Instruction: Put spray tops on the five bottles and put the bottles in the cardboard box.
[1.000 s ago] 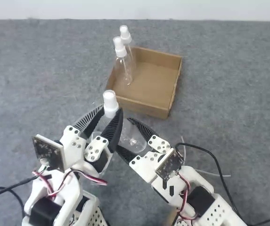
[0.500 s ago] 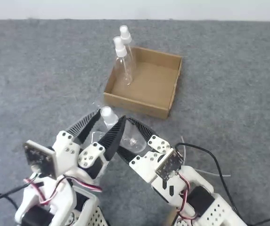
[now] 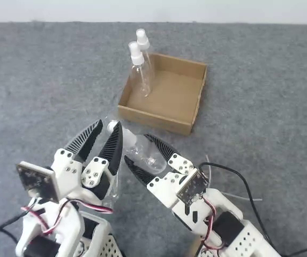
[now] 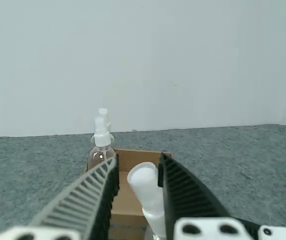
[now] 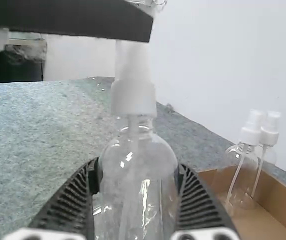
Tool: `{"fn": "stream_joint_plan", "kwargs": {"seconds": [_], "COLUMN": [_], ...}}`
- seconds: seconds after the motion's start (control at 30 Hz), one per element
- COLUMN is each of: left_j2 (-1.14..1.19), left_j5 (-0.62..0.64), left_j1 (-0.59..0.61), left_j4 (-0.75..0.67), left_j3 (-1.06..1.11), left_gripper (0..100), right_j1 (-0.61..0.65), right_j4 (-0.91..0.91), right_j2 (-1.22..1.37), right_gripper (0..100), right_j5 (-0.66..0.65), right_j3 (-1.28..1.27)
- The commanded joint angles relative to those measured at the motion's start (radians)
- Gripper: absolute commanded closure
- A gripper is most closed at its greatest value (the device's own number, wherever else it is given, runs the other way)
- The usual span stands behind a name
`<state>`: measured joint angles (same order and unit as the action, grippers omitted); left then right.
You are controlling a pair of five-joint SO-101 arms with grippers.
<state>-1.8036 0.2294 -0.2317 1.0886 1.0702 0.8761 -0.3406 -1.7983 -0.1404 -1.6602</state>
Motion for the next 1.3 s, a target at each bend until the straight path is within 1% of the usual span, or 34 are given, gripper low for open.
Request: {"fn": "stream_joint_plan", "kwargs": {"seconds": [0.0,0.13,0.23,0.3,0.43,0.5,0.83,1.0,1.17,1.27], "left_j2": [-0.02,-0.02,-0.02,-0.02,-0.02,-0.02,-0.02,-0.02,-0.02,-0.02], "left_j5": [-0.003,-0.003,-0.003,-0.017,-0.101,-0.117,-0.12,-0.143,-0.14,-0.127], "left_j1": [0.009,0.009,0.003,-0.034,-0.143,-0.169,-0.175,-0.169,-0.167,-0.167], "left_j4": [-0.015,-0.015,-0.015,-0.015,0.012,0.012,0.038,0.034,0.028,0.028], "left_j3": [-0.041,-0.038,-0.031,-0.031,-0.031,-0.031,-0.039,-0.041,-0.081,-0.081], "left_gripper": [89,89,89,89,89,89,89,89,89,86], "right_j1": [-0.002,-0.033,-0.033,-0.033,-0.033,-0.033,-0.035,-0.036,-0.033,-0.031], "right_j4": [0.007,0.008,0.008,0.008,0.008,0.007,0.005,0.004,0.004,0.005], "right_j2": [-0.016,-0.016,-0.016,-0.016,-0.016,-0.016,-0.016,-0.016,-0.016,-0.016], "right_gripper": [98.2,98.2,98.2,98.2,98.2,98.2,98.2,98.2,98.2,98.2], "right_j5": [-0.018,-0.017,-0.017,-0.017,-0.017,-0.017,-0.017,-0.017,-0.017,-0.017], "right_j3": [-0.023,-0.023,-0.023,-0.023,-0.023,-0.023,-0.023,-0.023,-0.023,-0.023]}}
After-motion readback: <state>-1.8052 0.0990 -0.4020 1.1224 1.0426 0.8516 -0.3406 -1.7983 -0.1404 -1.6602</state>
